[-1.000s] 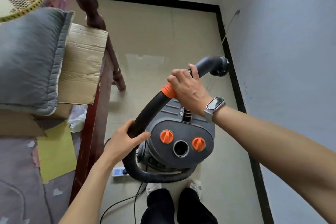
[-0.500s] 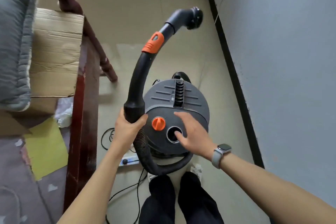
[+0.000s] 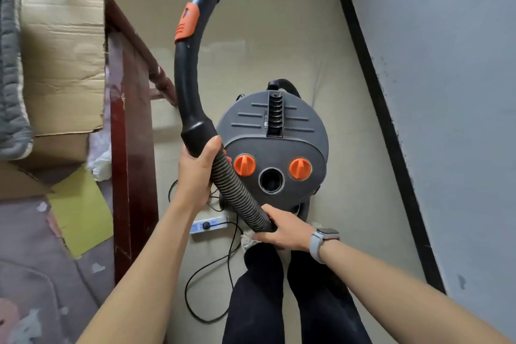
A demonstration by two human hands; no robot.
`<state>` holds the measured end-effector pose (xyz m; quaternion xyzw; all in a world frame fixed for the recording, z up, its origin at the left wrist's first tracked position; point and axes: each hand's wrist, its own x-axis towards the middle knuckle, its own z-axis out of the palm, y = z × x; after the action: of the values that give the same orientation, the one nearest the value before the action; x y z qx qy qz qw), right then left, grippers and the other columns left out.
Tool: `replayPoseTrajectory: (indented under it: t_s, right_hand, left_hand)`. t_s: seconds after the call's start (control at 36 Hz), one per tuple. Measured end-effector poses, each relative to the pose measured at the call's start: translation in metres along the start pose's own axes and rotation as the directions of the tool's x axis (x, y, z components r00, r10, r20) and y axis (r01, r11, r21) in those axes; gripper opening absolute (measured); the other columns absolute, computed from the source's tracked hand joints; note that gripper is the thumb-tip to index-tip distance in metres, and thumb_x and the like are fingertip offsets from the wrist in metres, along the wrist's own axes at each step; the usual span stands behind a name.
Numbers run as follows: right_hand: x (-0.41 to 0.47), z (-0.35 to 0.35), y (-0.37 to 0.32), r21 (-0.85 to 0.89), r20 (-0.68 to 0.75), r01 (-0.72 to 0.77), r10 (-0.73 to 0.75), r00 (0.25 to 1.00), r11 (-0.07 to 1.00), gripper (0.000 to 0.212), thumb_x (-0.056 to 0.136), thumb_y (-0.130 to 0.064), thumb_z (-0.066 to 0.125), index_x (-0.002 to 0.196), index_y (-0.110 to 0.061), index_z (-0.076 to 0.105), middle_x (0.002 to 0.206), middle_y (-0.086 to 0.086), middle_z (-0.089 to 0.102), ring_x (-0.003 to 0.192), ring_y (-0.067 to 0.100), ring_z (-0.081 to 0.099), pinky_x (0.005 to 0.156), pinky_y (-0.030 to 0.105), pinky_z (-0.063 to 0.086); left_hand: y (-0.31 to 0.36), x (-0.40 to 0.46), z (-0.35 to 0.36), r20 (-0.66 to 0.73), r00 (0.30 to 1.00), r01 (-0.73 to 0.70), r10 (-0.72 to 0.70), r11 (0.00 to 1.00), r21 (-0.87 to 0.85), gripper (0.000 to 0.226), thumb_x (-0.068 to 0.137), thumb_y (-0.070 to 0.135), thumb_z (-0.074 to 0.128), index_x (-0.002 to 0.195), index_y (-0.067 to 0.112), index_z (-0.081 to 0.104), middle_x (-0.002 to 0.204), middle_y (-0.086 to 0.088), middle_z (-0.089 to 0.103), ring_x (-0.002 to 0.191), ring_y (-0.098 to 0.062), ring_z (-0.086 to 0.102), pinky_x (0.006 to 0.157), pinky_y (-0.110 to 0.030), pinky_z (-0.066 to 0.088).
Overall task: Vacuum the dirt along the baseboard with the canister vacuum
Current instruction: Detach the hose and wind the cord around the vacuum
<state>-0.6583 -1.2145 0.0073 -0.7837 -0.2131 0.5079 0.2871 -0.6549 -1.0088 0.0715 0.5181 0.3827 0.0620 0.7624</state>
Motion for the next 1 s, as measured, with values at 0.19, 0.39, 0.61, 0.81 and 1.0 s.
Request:
replayPoseTrajectory:
  t_s: [0.19,0.39,0.61,0.81,1.0]
  right_hand:
    - [-0.047,-0.059,0.012,-0.098,-0.034,-0.08,0.077,0.996,0.992,0.025,0.082,-0.026,0.07,0.095,-0.02,0.049,0.083,-0.01,0.055,0.073,0.005,0.053,0.062,0.014,0.04]
    - [-0.079,-0.093,0.033,-0.255,-0.125,-0.114,0.084,0.989,0.96,0.036,0.083,-0.032,0.066,0.113,-0.022,0.048,0.1,0.002,0.064,0.088,0.023,0.064,0.077,0.038,0.052]
    - [-0.089,-0.072,0.002,-0.536,-0.327,0.056,-0.268,0.906,0.843,0.03,0.089,-0.039,0.059,0.109,-0.018,0.052,0.098,0.002,0.062,0.09,0.026,0.059,0.075,0.036,0.044]
    - [-0.091,-0.066,-0.035,-0.485,-0.184,0.114,-0.229,0.956,0.867,0.046,0.091,-0.047,0.058,0.121,-0.014,0.043,0.109,0.004,0.062,0.096,0.025,0.06,0.078,0.036,0.045]
    - [-0.066,-0.042,-0.014,-0.231,0.102,-0.015,0.04,0.994,0.973,0.037,0.083,-0.033,0.069,0.103,-0.023,0.04,0.092,-0.002,0.057,0.084,0.019,0.058,0.068,0.027,0.044]
  left_hand:
    - [0.0,-0.005,0.023,0.026,0.992,0.122,-0.12,0.979,-0.164,0.02,0.093,0.024,0.061,0.101,0.01,0.051,0.074,-0.005,0.056,0.065,-0.017,0.06,0.067,-0.033,0.056]
    - [0.003,0.002,0.021,0.028,0.988,0.156,-0.155,0.939,-0.308,0.036,0.089,0.031,0.065,0.109,0.007,0.047,0.079,-0.006,0.055,0.067,-0.016,0.061,0.067,-0.034,0.056]
    - [0.019,-0.008,0.039,0.015,0.991,0.126,-0.135,0.87,-0.477,0.048,0.089,0.021,0.068,0.125,0.006,0.04,0.08,-0.01,0.061,0.062,-0.018,0.065,0.066,-0.033,0.059]
    - [0.012,-0.024,0.039,0.012,0.968,0.229,-0.251,0.862,-0.451,0.03,0.091,0.005,0.058,0.112,0.012,0.039,0.066,-0.006,0.052,0.049,-0.015,0.057,0.051,-0.029,0.054]
    - [0.003,-0.024,0.014,0.051,0.98,0.198,-0.192,0.934,-0.297,0.035,0.091,0.002,0.055,0.115,0.019,0.037,0.068,-0.007,0.052,0.052,-0.019,0.053,0.055,-0.032,0.053]
